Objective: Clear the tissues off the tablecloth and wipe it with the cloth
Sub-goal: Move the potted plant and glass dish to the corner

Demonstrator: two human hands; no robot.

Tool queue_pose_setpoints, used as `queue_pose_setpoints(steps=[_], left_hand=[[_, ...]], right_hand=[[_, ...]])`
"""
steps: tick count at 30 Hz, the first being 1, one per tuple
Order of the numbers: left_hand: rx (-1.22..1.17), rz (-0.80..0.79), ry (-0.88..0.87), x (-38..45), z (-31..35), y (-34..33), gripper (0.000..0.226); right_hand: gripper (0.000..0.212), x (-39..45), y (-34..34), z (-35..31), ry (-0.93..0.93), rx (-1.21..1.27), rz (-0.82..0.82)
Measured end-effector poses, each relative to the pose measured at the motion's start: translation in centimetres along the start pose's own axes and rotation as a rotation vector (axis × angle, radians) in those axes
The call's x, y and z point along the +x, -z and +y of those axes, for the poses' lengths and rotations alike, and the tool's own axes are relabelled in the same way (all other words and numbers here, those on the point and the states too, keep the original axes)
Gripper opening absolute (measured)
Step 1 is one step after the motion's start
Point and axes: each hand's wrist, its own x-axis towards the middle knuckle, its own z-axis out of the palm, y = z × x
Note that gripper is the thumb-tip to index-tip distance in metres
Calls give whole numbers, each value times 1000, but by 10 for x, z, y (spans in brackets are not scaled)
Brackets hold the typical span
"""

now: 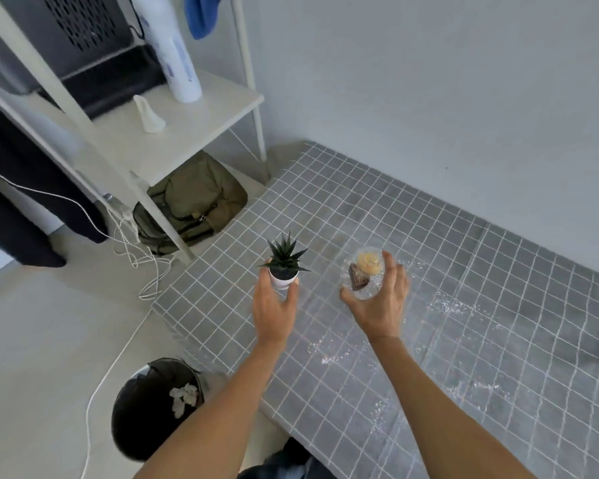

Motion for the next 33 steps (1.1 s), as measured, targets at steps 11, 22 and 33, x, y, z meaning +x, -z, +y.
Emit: queue_pose_setpoints(steps=[11, 22, 33], left_hand=[[39, 102, 72, 76, -17, -27, 40], [107, 162, 187, 95, -42, -51, 39], [202, 130, 147, 96, -49, -59, 53]], right_hand=[[90, 112, -94, -29, 307, -66, -94], [98, 148, -150, -21, 268, -42, -315], [103, 155, -154, -8, 305, -161, -408]])
